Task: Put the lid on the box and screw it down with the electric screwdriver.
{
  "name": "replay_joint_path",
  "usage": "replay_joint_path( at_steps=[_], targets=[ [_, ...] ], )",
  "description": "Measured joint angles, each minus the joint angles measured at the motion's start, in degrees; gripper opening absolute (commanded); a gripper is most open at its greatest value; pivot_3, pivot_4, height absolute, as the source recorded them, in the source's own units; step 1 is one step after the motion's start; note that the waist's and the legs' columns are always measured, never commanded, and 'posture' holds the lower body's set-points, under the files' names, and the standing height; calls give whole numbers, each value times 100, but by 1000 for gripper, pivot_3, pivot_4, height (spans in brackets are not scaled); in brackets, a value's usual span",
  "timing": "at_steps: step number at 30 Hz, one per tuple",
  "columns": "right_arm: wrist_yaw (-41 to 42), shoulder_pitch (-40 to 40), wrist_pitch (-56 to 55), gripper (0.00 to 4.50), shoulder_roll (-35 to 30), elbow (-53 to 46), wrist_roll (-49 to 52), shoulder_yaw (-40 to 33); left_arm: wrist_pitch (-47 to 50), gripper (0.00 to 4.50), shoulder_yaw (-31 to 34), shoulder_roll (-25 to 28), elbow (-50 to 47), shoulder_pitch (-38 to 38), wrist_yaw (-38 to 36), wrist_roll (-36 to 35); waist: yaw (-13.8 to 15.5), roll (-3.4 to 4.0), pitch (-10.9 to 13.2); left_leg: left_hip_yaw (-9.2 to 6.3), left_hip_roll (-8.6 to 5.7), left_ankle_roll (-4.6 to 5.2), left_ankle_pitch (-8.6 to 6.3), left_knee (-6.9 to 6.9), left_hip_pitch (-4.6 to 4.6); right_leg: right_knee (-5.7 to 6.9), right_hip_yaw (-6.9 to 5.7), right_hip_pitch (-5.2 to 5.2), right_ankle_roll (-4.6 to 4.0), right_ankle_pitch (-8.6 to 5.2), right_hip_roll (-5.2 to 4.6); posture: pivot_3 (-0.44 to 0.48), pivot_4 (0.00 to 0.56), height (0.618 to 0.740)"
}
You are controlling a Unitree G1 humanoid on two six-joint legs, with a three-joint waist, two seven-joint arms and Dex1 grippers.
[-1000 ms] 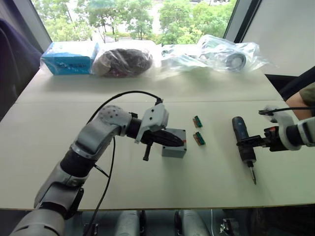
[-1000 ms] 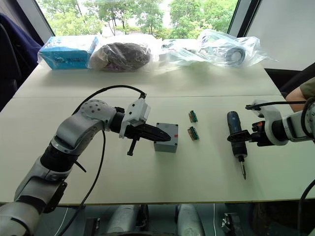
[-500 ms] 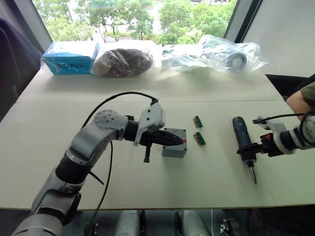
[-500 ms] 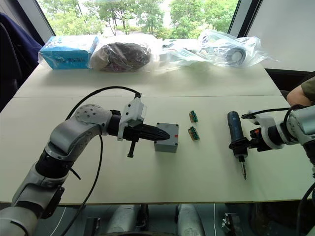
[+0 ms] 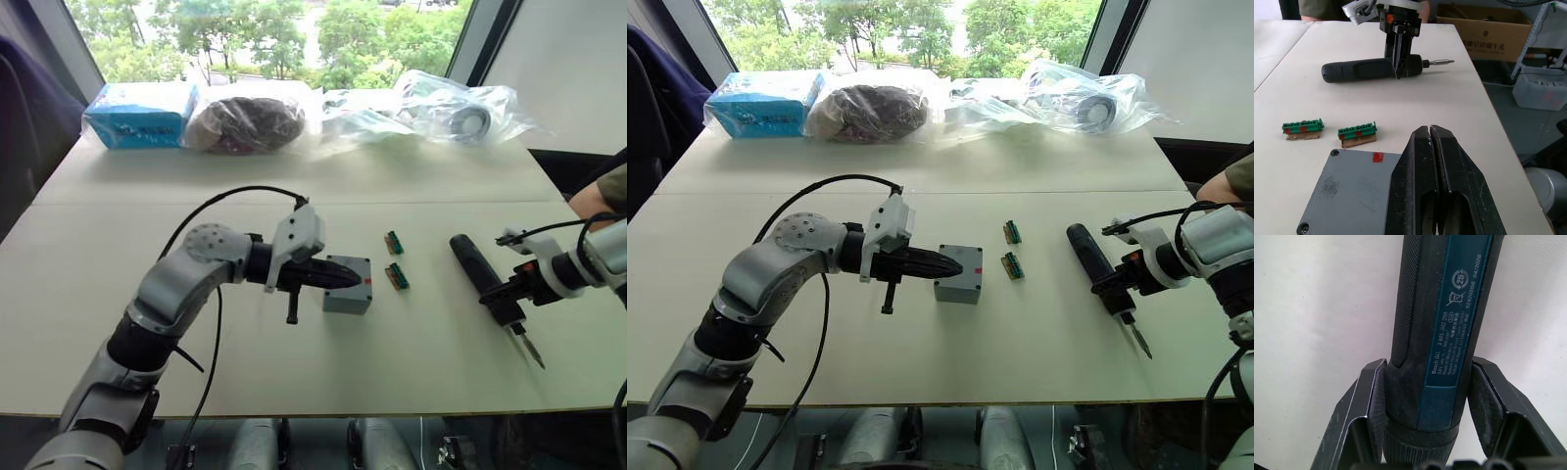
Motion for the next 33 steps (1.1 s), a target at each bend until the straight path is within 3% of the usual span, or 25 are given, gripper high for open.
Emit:
replay_joint_path(
  at_steps=[2,7,11,17,21,25,33],
  targets=[
    [-369,-517,-355,1844,265,715,-192,-349,-113,0,60,112,384,-92,-66,65,-45,25,14,10,-4,-5,3,0,-7,10,7,-16,1,1,-4,0,150,740],
    [-864,-1278,-767,1844,581,783,131,-1927,-310,0,103,165,933,-325,-257,134,-65,38,21,16,15,-26,15,-25,-17,-4,8,-29,4,-3,14,0,150,740],
    [-1809,-629,-693,1844,1899,-1268,1419,-4305,-417,0,55,163,1252,-519,-473,245,-66,38,21,15,32,-33,19,-27,-19,1,4,-32,4,-3,30,0,150,740],
    [-3294,193,-464,1844,3479,-3552,2705,-5630,-626,0,-144,61,1625,-668,-593,552,94,38,21,8,9,-40,23,-7,-22,11,-4,-21,4,-1,5,0,150,740],
    [-3664,953,-520,1844,3962,-4760,3224,-5515,-717,0,-338,-221,1915,-778,-571,770,68,38,21,9,-2,-30,17,-5,-27,7,1,-21,6,0,-2,0,150,740],
    [-3818,1666,-1070,1844,4084,-5446,2962,-4931,-851,0,-509,-453,2029,-838,-609,951,46,38,21,6,0,-30,17,-7,-26,9,2,-26,6,0,6,0,150,740],
    [-3757,2530,-2283,1844,4208,-5468,2196,-3987,-1335,0,-867,-659,2528,-969,-737,1441,52,38,21,6,-2,-30,17,-6,-26,11,2,-28,6,0,9,0,150,740]
  ],
)
